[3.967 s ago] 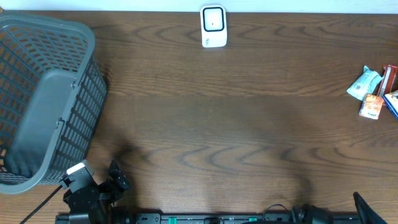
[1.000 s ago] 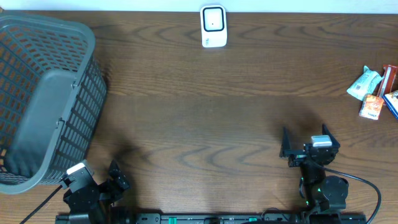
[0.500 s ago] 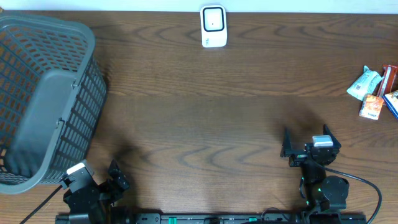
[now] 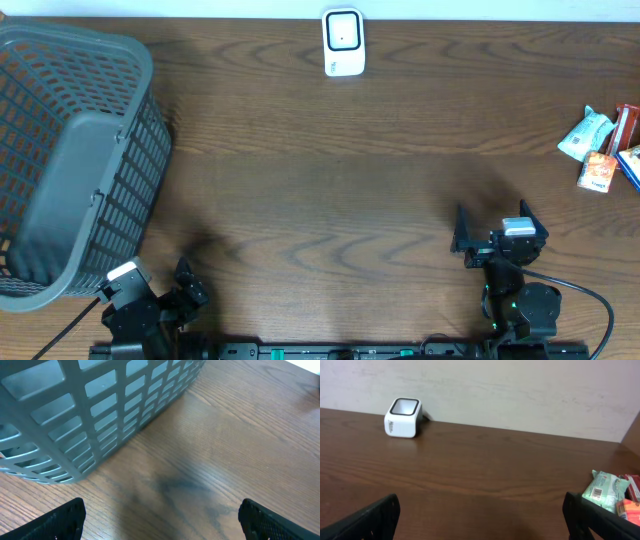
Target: Scan the item barcode
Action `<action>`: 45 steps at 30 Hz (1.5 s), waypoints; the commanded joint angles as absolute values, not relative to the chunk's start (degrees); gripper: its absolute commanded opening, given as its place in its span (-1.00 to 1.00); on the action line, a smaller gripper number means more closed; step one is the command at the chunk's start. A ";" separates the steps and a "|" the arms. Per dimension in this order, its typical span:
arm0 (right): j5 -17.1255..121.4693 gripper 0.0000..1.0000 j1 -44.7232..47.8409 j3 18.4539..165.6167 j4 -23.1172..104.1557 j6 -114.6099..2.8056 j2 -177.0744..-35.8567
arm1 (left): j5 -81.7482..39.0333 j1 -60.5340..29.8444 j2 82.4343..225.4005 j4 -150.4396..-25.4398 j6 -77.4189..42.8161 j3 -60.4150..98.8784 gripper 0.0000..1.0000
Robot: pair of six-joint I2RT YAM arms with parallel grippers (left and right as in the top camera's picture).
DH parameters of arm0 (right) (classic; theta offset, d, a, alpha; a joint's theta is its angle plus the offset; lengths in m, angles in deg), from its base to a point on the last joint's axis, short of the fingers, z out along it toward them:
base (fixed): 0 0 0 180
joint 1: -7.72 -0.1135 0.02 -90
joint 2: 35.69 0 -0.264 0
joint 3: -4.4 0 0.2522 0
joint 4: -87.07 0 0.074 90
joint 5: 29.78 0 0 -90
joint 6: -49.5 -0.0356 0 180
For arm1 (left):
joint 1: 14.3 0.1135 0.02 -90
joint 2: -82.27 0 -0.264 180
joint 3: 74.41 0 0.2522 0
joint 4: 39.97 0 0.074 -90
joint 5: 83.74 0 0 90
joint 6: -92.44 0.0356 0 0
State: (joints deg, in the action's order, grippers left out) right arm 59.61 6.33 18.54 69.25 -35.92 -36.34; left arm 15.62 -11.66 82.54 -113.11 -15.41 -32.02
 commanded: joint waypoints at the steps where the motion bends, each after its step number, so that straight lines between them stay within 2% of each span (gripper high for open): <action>1: 59.72 0.99 6.66 18.48 69.01 -36.65 -36.01 | 14.20 -11.47 82.54 -112.58 -16.39 -31.94 0.95; 4: 59.70 0.98 6.66 18.48 69.01 -36.62 -36.01 | 12.85 -12.08 82.43 -107.97 -16.57 -32.55 0.96; 19: 59.72 0.99 6.66 18.48 69.01 -36.65 -36.01 | 12.48 -14.18 82.39 -63.06 -16.22 -53.40 0.96; 26: 59.70 0.98 6.66 18.48 69.01 -36.62 -36.01 | 12.48 -14.42 82.37 -60.43 -14.56 -58.78 0.95; 31: 59.72 0.98 6.66 18.48 69.01 -36.62 -36.01 | 6.73 -15.20 82.37 -57.94 -2.43 -60.37 0.96; 45: 59.72 0.98 6.66 18.48 69.01 -36.65 -36.01 | 6.12 -15.20 82.37 -57.94 -0.55 -60.39 0.96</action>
